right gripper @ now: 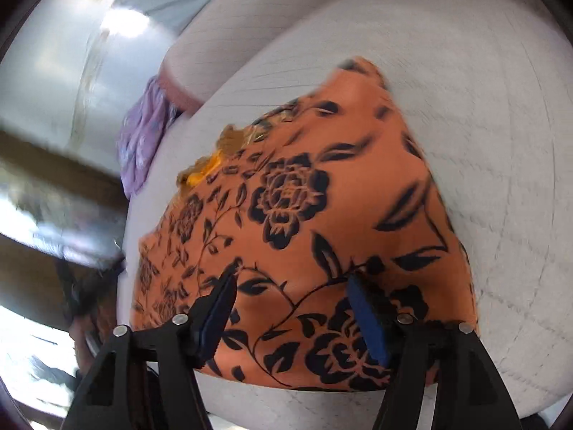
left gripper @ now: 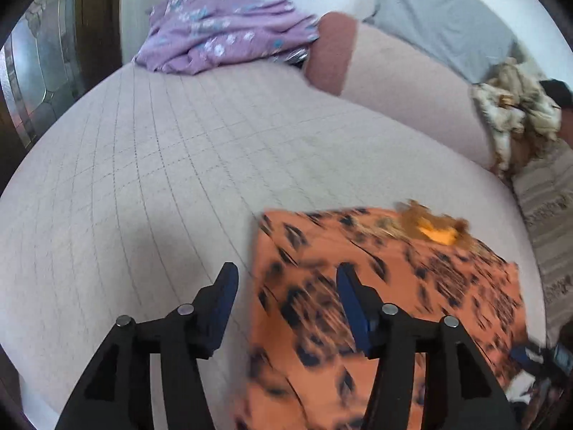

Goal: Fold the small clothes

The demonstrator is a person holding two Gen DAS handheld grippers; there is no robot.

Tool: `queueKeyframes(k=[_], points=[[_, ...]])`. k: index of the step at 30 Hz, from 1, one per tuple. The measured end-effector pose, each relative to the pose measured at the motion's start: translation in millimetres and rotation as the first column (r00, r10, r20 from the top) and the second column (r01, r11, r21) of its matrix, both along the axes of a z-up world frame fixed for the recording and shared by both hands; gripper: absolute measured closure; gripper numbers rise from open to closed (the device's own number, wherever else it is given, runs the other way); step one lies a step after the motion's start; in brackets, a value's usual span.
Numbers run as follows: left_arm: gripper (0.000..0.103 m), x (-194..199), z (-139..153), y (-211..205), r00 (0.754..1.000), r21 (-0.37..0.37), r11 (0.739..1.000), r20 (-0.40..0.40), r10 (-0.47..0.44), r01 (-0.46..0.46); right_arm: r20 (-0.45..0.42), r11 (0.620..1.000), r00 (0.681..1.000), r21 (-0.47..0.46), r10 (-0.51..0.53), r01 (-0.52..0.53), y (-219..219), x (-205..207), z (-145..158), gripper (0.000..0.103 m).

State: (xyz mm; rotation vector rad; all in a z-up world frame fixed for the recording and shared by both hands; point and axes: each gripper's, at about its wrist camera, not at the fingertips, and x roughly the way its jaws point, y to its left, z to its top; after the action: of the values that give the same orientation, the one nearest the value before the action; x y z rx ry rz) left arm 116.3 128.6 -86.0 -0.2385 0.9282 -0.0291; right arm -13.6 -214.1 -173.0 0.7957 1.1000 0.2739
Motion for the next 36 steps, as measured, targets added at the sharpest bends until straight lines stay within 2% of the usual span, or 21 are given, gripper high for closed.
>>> queueKeyframes(k=[1,3,6,7,8,9,10,11,15,16,18,19,21,23,25,26,27,28,30,33,36], points=[[0.038,-15,4,-9,1.000,-0.001,1.000,0.016,-0.020,0.020,0.008,1.000,1.000,0.016,-0.027,0.026,-2,-2,9,0.035],[0.031,-37,7,-18,0.998,0.001,0.999,0.034,-0.050,0.050,0.075,0.999,0.997,-0.043,-0.030,0.034,2,-11,30,0.033],[0.026,-61,-3,-41,0.994,-0.006,0.994,0.037,-0.105,0.106,0.115,1.000,0.993,0.024,-0.016,0.013,8,-23,36,0.026],[0.026,-62,-16,-51,0.991,0.015,0.991,0.007,-0.133,0.133,0.067,1.000,0.998,0.016,-0.007,0.006,10,-23,24,0.026],[0.026,-62,-30,-60,0.989,0.068,0.987,-0.059,-0.139,0.143,0.010,1.000,1.000,-0.024,-0.009,0.009,7,-21,12,0.026],[0.027,-59,-45,-67,0.982,0.114,0.982,-0.133,-0.137,0.153,-0.044,0.999,0.998,-0.021,-0.040,0.039,0,-21,-5,0.035],[0.027,-60,-57,-70,0.976,0.141,0.977,-0.172,-0.135,0.160,-0.044,0.996,0.995,0.024,-0.084,0.085,-7,-24,-8,0.035],[0.027,-64,-55,-70,0.980,0.150,0.976,-0.146,-0.138,0.160,-0.043,0.988,0.990,0.077,-0.131,0.134,-14,-29,-4,0.035],[0.026,-80,-32,-69,0.992,0.165,0.979,-0.057,-0.114,0.121,0.096,0.995,0.990,0.026,-0.099,0.097,-8,-44,34,0.027],[0.026,-82,-34,-67,0.994,0.194,0.976,-0.068,-0.089,0.101,0.091,0.995,0.991,0.018,-0.099,0.098,-8,-46,31,0.026],[0.027,-76,-53,-58,0.988,0.181,0.980,-0.143,-0.057,0.083,-0.015,0.990,0.990,-0.038,-0.138,0.137,-17,-46,6,0.029],[0.027,-78,-54,-54,0.988,0.169,0.981,-0.137,-0.068,0.091,-0.056,0.985,0.983,0.009,-0.173,0.173,-25,-48,-8,0.030],[0.027,-84,-41,-53,0.992,0.171,0.982,-0.110,-0.062,0.080,-0.019,0.974,0.976,0.062,-0.217,0.218,-32,-56,4,0.030],[0.027,-91,-26,-46,0.998,0.125,0.991,-0.040,-0.045,0.049,0.054,0.977,0.976,0.044,-0.211,0.209,-31,-59,20,0.029],[0.026,-94,-28,-39,0.999,0.130,0.991,-0.039,-0.019,0.024,0.085,0.980,0.976,0.039,-0.200,0.197,-28,-56,21,0.027],[0.027,-91,-42,-35,0.994,0.137,0.990,-0.107,-0.001,0.016,0.058,0.980,0.978,0.032,-0.198,0.197,-28,-54,14,0.026],[0.027,-90,-50,-34,0.989,0.145,0.989,-0.146,-0.004,0.025,-0.014,0.979,0.979,0.006,-0.203,0.204,-30,-50,-2,0.029],[0.027,-92,-49,-35,0.991,0.164,0.986,-0.135,-0.016,0.038,-0.041,0.976,0.976,0.036,-0.212,0.214,-34,-51,-9,0.030],[0.027,-101,-33,-36,0.996,0.164,0.986,-0.084,-0.024,0.037,-0.005,0.966,0.968,0.060,-0.251,0.251,-38,-56,4,0.030],[0.026,-105,-24,-34,0.999,0.162,0.987,-0.030,-0.011,0.016,0.124,0.973,0.965,0.005,-0.230,0.231,-29,-55,43,0.027],[0.026,-96,-48,-29,0.992,0.164,0.986,-0.126,0.033,-0.012,0.172,0.986,0.971,0.025,-0.166,0.164,-19,-37,55,0.027]])
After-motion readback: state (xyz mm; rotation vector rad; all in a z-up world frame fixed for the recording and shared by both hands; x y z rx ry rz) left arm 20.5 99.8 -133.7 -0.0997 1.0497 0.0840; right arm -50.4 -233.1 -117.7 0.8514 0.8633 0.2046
